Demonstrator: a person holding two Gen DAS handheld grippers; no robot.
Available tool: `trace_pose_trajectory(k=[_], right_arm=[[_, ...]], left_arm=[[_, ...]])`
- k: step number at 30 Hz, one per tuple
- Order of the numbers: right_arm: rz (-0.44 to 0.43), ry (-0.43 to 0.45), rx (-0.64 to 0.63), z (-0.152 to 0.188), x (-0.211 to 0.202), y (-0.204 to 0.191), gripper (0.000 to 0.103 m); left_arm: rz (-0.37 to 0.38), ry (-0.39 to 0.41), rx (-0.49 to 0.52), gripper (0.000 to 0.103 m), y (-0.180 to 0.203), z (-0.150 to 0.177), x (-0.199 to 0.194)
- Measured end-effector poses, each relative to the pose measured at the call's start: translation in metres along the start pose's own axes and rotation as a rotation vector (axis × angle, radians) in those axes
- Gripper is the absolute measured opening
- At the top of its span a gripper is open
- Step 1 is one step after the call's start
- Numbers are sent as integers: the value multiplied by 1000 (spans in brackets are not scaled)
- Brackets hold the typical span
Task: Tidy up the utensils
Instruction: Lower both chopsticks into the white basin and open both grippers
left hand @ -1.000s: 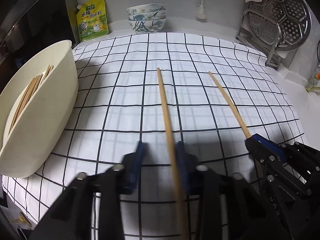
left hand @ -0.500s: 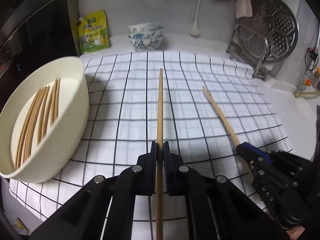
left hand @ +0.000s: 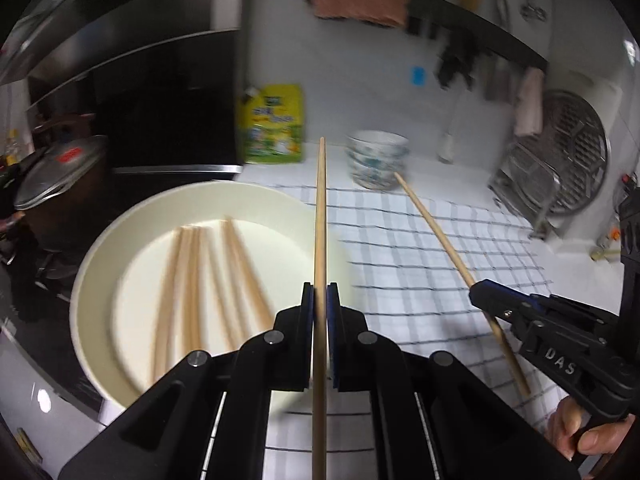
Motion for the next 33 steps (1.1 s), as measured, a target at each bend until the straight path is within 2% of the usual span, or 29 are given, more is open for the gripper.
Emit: trace_pose_trajectory(k=[5, 7, 10, 15, 21, 22, 24, 25, 26, 27, 28, 33], right_arm=[[-49, -41, -84, -31, 39, -67, 6], [-75, -66, -93, -41, 57, -89, 6], [-60, -95, -121, -50, 85, -114, 6], [-54, -152, -126, -54, 117, -129, 6], [-42, -179, -123, -49, 130, -125, 6], [-40, -183, -123, -47, 130, -124, 7], [-37, -176, -116, -46, 127, -121, 14], [-40, -170, -113, -45, 125, -119, 19], [-40, -159, -111, -44, 122, -118, 20], [-36, -148, -112, -43, 117, -117, 20], [-35, -138, -112, -42, 114, -117, 20], [-24, -103, -99, -38, 97, -112, 20]], left_arm=[[-67, -5, -78, 7, -72, -10, 6], [-68, -22, -110, 7, -93, -12, 13], [-81, -50, -130, 7, -112, -12, 28], [-77, -102, -134, 7, -127, -9, 53], [-73, -136, -152, 8, -134, -6, 69], [-73, -142, -161, 10, -136, -5, 70], [-67, -143, -174, 22, -139, -3, 69], [-71, -139, -179, 37, -141, -2, 67], [-76, -130, -183, 58, -142, -1, 65], [-85, -115, -191, 66, -144, 0, 60], [-91, -97, -196, 69, -146, 1, 55], [-110, -68, -206, 69, -147, 5, 39]])
Point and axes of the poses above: each gripper's, at about its wrist camera, not at the fingertips, and x roughly the way its jaws point, y to its right, z to its underside, the point moved 7 cm from there along x, roughly the way its jaws point, and after that the axes turned 14 degrees about -y, right-handed, at the moved point
